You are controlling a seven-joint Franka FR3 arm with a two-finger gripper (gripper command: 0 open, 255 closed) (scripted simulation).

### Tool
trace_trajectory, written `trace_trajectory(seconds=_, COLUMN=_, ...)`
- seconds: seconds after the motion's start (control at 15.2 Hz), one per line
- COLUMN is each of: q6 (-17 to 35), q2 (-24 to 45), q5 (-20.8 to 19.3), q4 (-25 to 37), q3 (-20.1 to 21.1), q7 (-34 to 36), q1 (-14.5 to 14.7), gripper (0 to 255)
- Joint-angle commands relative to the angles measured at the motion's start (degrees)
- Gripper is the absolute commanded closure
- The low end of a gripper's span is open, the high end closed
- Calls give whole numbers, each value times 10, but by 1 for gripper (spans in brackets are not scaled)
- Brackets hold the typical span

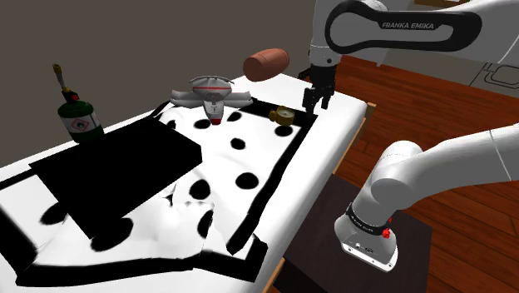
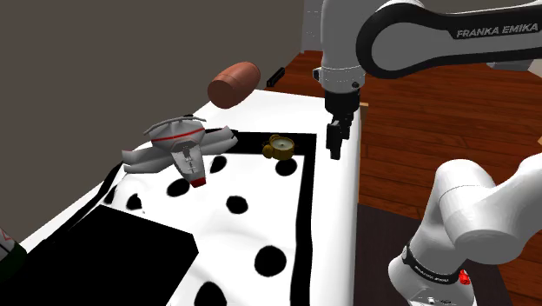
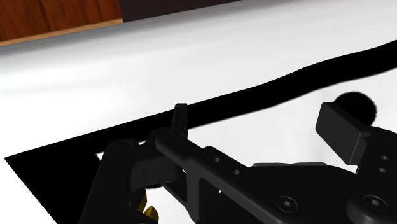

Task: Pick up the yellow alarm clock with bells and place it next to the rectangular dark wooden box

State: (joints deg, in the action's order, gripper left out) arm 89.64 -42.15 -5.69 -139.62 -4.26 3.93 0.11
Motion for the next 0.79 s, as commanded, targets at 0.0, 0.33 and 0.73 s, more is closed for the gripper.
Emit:
trace_trajectory(seconds=0.0, q6=0, q2=0, q5=0, q4=0, q3=0, q7=0, q1=0, gripper=0)
trace_trajectory(seconds=0.33, q6=93, q2=70, q5=-19, q4=-5, q3=-38, q7=-11, q1=-21, gripper=0)
trace_trajectory(seconds=0.73, q6=198, q2=172, q5=-28, q4=14, q3=-83, q7=-26, q1=-40, gripper=0)
